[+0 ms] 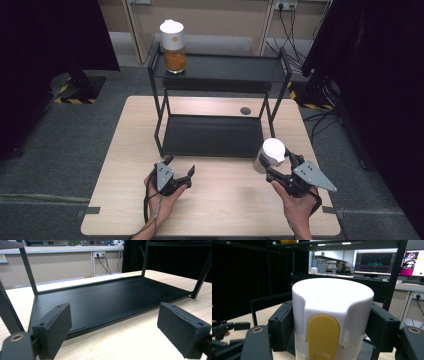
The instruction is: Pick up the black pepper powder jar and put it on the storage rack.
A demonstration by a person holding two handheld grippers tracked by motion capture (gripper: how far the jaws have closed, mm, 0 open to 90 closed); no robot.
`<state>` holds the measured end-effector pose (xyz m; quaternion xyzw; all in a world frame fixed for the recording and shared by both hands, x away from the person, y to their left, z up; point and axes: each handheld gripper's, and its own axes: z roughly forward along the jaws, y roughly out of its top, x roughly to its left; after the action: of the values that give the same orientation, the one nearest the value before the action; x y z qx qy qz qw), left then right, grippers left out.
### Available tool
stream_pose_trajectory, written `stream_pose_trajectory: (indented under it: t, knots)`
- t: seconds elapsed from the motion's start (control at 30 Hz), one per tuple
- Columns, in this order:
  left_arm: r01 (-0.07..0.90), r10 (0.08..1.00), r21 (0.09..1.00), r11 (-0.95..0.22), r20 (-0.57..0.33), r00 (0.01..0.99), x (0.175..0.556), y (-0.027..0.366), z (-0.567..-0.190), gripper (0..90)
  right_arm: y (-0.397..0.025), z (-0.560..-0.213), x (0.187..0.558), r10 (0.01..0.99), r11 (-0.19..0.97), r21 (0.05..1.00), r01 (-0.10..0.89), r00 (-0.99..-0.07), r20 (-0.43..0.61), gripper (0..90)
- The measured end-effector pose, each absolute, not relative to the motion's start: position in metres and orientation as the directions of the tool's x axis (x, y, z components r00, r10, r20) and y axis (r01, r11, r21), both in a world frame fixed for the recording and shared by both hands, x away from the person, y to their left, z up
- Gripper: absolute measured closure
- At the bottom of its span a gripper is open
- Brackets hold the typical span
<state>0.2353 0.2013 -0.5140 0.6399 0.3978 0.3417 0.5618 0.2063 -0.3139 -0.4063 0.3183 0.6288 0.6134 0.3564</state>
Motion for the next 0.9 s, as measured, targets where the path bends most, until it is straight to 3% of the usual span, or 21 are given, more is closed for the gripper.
stream_pose_trajectory:
  t: [0.9]
  knots:
    - [0.125, 0.893, 0.991, -0.053, -0.009, 0.451, 0.235, 0.201, -0.514, 11.7, -0.307, -0.371, 0.228, 0.844, 0.039, 0.996, -0.083, -0.53, -0.077, 30.8]
